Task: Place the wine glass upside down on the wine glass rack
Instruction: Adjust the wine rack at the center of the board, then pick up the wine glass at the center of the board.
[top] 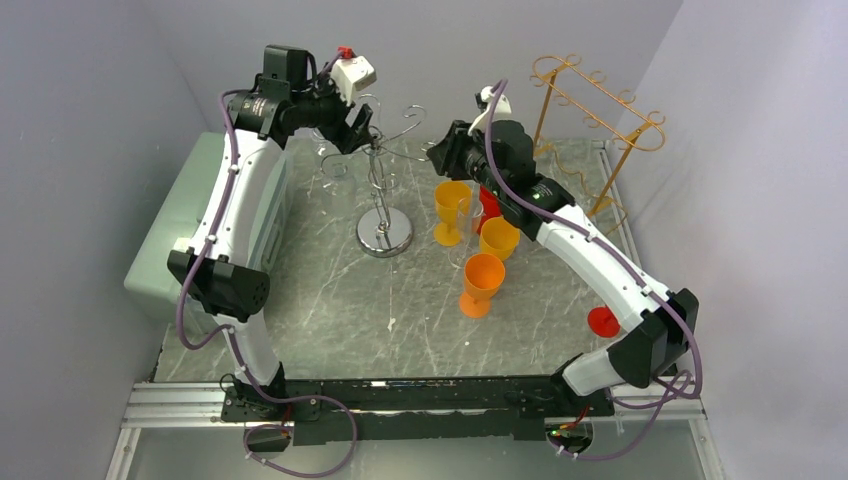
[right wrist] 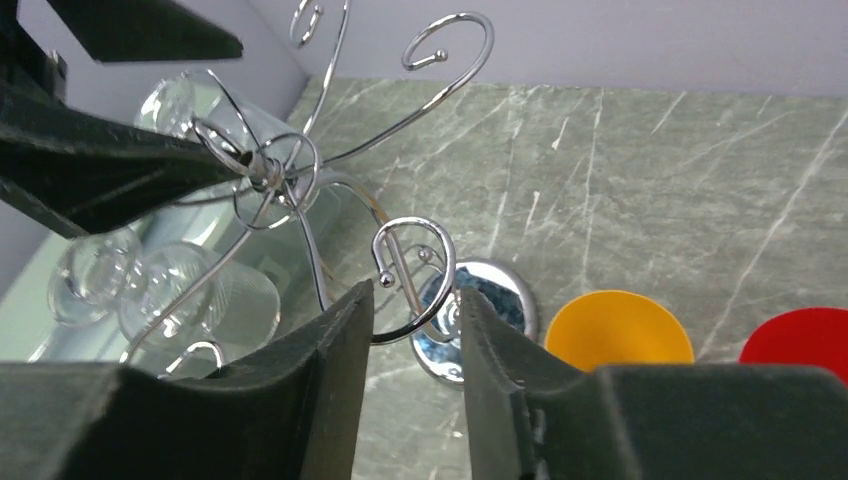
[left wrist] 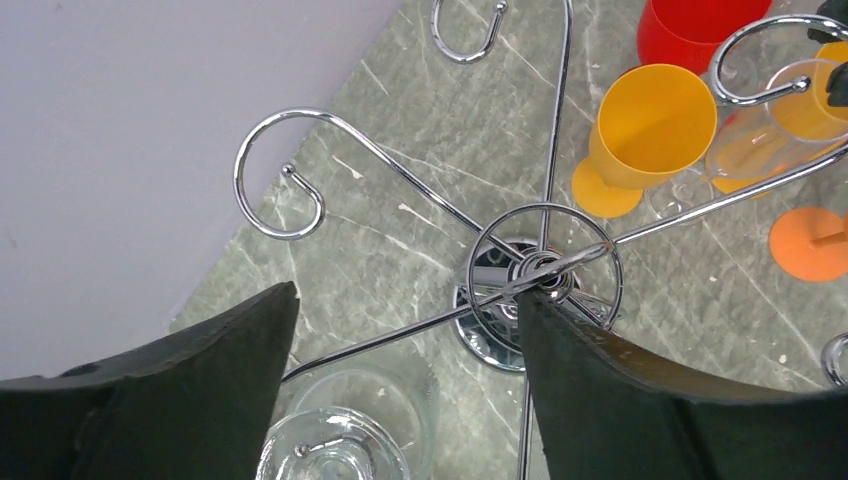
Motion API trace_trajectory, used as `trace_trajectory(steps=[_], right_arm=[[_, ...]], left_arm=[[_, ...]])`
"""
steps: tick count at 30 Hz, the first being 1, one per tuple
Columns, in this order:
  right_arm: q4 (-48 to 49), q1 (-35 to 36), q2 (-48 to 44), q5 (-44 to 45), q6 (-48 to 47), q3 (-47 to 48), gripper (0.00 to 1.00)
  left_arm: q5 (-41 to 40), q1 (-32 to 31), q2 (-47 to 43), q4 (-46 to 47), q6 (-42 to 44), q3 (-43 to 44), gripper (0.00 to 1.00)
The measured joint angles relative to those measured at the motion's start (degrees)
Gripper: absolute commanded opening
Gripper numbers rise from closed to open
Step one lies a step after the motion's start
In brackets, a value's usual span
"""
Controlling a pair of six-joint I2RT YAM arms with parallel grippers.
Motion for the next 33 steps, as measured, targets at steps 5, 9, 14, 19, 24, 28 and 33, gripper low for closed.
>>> trace_trajectory(steps=[5,9,14,19,24,28,33], right_arm=[[-2.8,-0.9,-1.0,-0.5,-1.2,0.0,0.55],[-5.4,-3.7,-2.4,-0.7,-1.9,0.2,0.57],[-8.2,-8.3,-3.7,-0.8,-2.2,0.6,0.60],[-10.2,-11.0,-3.8,-0.7,-2.5,1.4,0.61],[-12.9,-12.5,-3.4,1.7,-3.2,2.1,0.57],[-15.0,-13.2,-2.8,3.9,-3.5,1.9,0.55],[-17.6,-13.2,-6.2,4.9,-2.9,-3.8,0.57]], left_arm=[[-1.1,0.0,-0.5,1.3,-0.3,-0.5,0.99],[-1.8,0.0,-1.3,0.8,-0.7,-0.5,0.99],[-2.1,-0.5,-3.1,-0.2,-1.8,-0.5,0.99],[-3.2,-0.7,-4.3,-1.1,-2.1,0.0,0.99],[-6.3,-0.6,-3.7,-6.5,-2.6,7.5,0.99],[-8.1,0.4,-4.4,-8.8,-3.7,13.7,0.99],[-8.6,2.5,-10.2,-9.8,-5.0,9.0,0.99]])
